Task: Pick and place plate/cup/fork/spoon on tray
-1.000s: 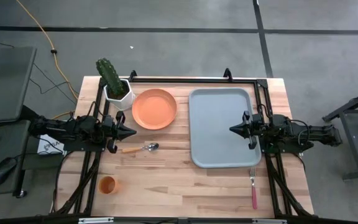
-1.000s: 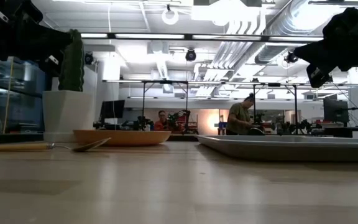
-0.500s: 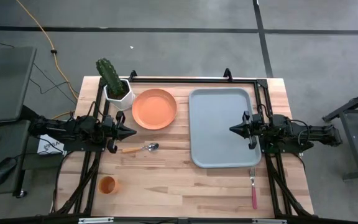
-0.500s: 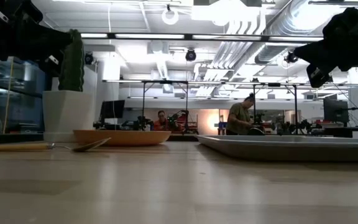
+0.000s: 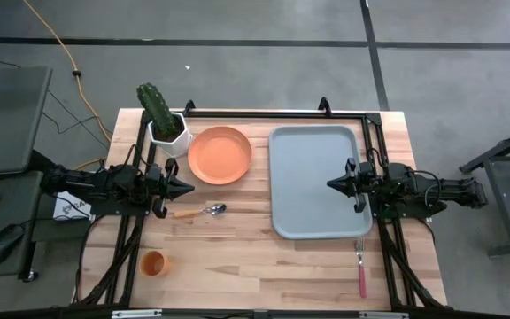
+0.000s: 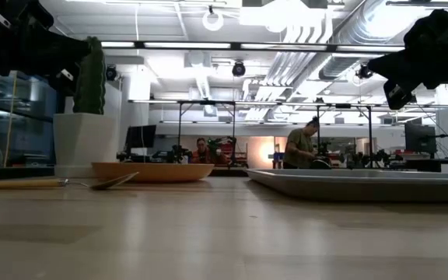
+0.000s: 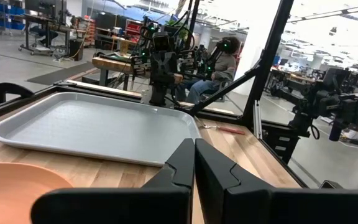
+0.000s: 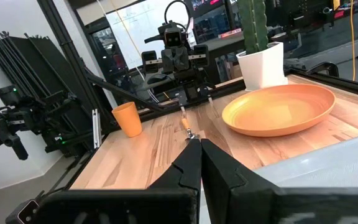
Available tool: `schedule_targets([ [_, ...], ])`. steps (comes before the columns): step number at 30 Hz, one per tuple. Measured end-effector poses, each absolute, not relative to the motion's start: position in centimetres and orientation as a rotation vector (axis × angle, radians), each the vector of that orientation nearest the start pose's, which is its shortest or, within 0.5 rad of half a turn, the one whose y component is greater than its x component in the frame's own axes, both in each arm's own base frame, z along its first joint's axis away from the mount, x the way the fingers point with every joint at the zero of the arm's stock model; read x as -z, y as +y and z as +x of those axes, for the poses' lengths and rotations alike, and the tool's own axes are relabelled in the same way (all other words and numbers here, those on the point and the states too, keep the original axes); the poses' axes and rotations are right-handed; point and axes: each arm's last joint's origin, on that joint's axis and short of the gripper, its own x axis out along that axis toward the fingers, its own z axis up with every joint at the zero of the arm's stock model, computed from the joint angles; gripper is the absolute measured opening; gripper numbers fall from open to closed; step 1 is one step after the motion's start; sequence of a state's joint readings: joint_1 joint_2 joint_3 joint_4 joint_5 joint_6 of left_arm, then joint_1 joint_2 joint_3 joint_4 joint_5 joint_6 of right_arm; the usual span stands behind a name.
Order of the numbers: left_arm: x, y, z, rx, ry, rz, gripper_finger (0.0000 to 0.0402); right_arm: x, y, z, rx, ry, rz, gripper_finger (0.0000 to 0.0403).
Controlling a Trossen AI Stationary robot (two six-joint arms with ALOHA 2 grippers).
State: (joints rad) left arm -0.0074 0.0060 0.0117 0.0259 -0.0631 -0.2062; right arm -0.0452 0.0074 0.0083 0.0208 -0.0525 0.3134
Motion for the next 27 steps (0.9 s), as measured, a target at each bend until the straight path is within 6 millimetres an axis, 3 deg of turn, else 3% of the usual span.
schedule_targets([
  [14, -17.0, 0.1, 9.7, -0.053, -0.038, -0.207, 0.0001, -17.0, -0.3, 9.7, -0.015, -0.048, 0.312, 0.0],
  [20, -17.0, 0.1, 9.7, -0.052, -0.038, -0.207, 0.0001, -19.6, -0.4, 9.3, -0.056, -0.316, 0.472, 0.0],
  [24, -17.0, 0.1, 9.7, -0.052, -0.037, -0.207, 0.0001, -21.0, -0.7, 8.6, 0.033, -0.508, 0.53, 0.0],
  [27, -17.0, 0.1, 9.7, -0.052, -0.037, -0.207, 0.0001, -21.4, -0.9, 8.4, 0.099, -0.558, 0.545, 0.0],
])
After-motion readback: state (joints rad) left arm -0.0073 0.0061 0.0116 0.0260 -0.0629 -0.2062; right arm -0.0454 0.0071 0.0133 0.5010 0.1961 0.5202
